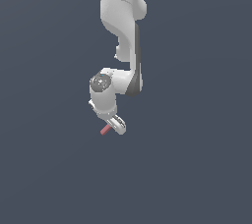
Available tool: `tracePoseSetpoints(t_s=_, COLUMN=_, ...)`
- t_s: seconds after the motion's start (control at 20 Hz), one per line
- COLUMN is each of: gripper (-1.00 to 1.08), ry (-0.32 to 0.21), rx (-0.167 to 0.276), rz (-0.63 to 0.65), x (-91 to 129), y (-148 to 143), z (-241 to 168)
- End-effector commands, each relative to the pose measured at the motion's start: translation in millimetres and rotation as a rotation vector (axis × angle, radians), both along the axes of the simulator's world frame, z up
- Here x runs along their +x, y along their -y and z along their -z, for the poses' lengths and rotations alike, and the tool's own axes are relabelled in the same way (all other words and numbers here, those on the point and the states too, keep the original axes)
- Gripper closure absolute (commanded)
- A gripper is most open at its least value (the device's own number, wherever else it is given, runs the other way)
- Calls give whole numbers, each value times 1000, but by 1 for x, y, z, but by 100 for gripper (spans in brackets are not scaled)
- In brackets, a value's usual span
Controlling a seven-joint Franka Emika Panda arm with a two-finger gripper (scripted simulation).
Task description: Pick up the object and move it to a goal position.
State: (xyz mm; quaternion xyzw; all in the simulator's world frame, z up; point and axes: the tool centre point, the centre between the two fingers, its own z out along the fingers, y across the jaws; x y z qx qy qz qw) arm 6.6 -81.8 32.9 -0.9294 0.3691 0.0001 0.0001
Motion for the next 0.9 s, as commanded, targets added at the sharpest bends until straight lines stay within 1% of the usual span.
tracePoseSetpoints(t_s=0.0, gripper=-92, ry=0, rx=0, rz=1, x=0, y=0, z=12)
tracePoseSetpoints(t_s=0.25, gripper=-92, ry=0, rx=0, rz=1, x=1, y=0, z=19)
tracePoseSetpoints(t_s=0.3, gripper=108, ry=0, rx=0, rz=1, x=1, y=0, z=19)
tracePoseSetpoints(t_s=0.85, gripper=108, ry=0, rx=0, rz=2, x=1, y=0, z=18)
